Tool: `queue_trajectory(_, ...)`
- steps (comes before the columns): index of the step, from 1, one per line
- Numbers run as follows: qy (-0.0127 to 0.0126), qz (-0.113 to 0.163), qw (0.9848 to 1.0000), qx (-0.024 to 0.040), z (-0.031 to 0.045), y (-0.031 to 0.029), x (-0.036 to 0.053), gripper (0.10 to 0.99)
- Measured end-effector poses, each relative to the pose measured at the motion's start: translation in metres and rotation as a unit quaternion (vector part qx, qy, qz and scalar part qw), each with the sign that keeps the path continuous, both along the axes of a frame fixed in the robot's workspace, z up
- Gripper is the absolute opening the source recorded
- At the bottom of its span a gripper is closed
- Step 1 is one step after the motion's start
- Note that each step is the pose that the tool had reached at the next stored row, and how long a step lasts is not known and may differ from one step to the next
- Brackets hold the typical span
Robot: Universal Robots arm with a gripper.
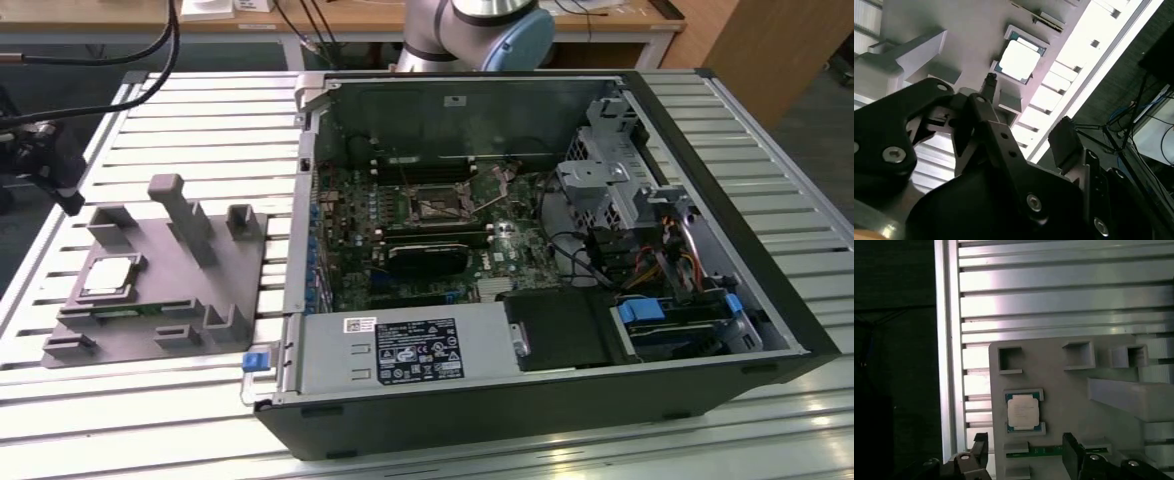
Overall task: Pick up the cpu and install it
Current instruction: 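Pick up the cpu and move it towards the insertion slot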
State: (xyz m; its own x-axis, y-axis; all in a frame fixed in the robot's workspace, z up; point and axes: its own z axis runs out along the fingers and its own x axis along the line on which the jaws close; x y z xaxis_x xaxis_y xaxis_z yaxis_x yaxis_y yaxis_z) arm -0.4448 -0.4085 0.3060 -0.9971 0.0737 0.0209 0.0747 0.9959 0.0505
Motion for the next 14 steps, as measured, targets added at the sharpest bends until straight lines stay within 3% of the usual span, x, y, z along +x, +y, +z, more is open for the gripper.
queue_trajectory(3,0.0001,0.000,1.0000,0.0011,-0.0052,-0.0003,-0.0001,0.757)
queue_trajectory(4,0.0001,0.001,1.0000,0.0014,-0.0069,-0.0003,0.0000,0.820)
queue_trajectory(14,0.0000,0.010,1.0000,0.0026,-0.0252,-0.0003,0.0001,0.820)
